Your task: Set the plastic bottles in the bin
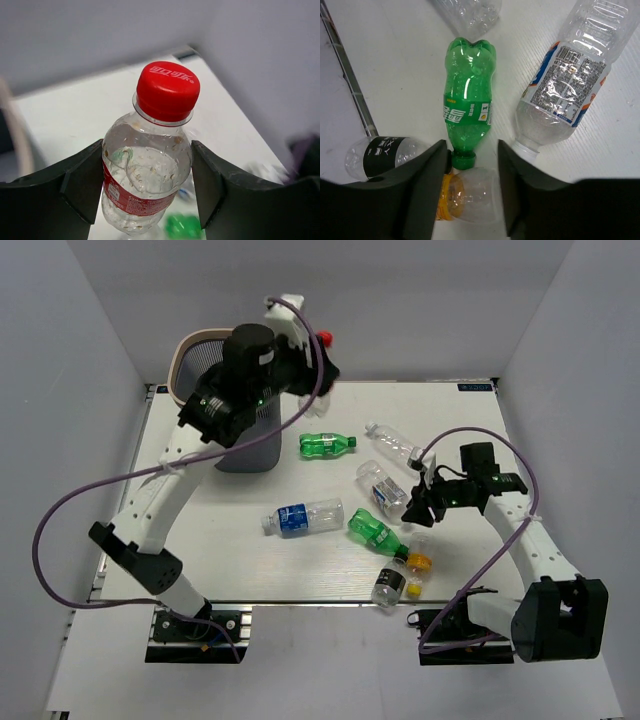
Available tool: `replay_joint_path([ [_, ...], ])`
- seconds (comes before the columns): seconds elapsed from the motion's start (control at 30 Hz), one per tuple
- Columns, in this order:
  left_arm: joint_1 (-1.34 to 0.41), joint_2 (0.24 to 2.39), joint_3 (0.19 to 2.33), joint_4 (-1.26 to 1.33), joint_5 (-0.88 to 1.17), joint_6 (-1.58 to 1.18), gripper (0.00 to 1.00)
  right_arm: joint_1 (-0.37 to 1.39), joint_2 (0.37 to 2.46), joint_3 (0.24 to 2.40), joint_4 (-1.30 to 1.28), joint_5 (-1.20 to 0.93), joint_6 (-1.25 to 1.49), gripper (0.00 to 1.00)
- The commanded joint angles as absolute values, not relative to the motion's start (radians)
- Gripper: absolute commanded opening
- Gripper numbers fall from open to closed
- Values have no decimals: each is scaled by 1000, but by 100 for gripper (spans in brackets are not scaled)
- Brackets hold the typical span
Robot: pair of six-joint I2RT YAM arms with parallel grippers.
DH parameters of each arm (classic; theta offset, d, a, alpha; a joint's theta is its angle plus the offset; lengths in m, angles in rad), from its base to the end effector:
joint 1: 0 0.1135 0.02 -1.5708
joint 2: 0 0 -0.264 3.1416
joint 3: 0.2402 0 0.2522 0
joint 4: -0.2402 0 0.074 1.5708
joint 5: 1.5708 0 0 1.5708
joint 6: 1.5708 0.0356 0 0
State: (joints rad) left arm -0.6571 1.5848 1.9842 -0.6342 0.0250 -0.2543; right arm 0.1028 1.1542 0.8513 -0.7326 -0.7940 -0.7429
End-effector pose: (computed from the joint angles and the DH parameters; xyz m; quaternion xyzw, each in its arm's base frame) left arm 0.2628 -0.2039 0.5025 0.1646 0.7676 -0.2814 0.5518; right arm 0.2116 0.0474 0.2540 -0.4582 0.7691 0.2772 0.3488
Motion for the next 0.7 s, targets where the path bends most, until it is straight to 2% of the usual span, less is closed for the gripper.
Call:
replay_joint_path([
  [0.0,-582,1597,2066,-591,-319,-270,0,139,1155,902,-678,-775,-710,55],
  [0.1,-506,1588,2046,-522,-422,-290,2,176,1161,911,-664,-764,-710,61],
  [0.13,-476,1577,2046,-522,-448,-290,10,186,1164,911,-661,-764,-707,63],
  [0.2,-442,1586,2046,-541,-503,-299,10,210,1175,922,-647,-762,-703,64],
  [0.23,-411,1595,2055,-561,-521,-313,16,231,1187,928,-643,-762,-701,66],
  [0.33,-368,1630,2065,-620,-532,-324,40,285,1219,985,-637,-764,-712,69],
  [0.4,-333,1655,2094,-653,-517,-324,70,324,1244,1009,-640,-759,-739,72],
  [0.43,-322,1686,2115,-701,-508,-324,90,359,1264,1035,-634,-764,-753,75],
  [0.47,-308,1698,2152,-722,-499,-324,96,373,1269,1040,-627,-770,-773,77],
  [0.5,-308,1698,2163,-736,-486,-324,100,385,1270,1042,-600,-781,-808,79],
  [0.53,-296,1710,2174,-759,-471,-324,100,421,1276,1037,-582,-791,-825,83],
  [0.67,-296,1671,2172,-784,-407,-304,100,495,1310,1022,-462,-793,-884,89],
])
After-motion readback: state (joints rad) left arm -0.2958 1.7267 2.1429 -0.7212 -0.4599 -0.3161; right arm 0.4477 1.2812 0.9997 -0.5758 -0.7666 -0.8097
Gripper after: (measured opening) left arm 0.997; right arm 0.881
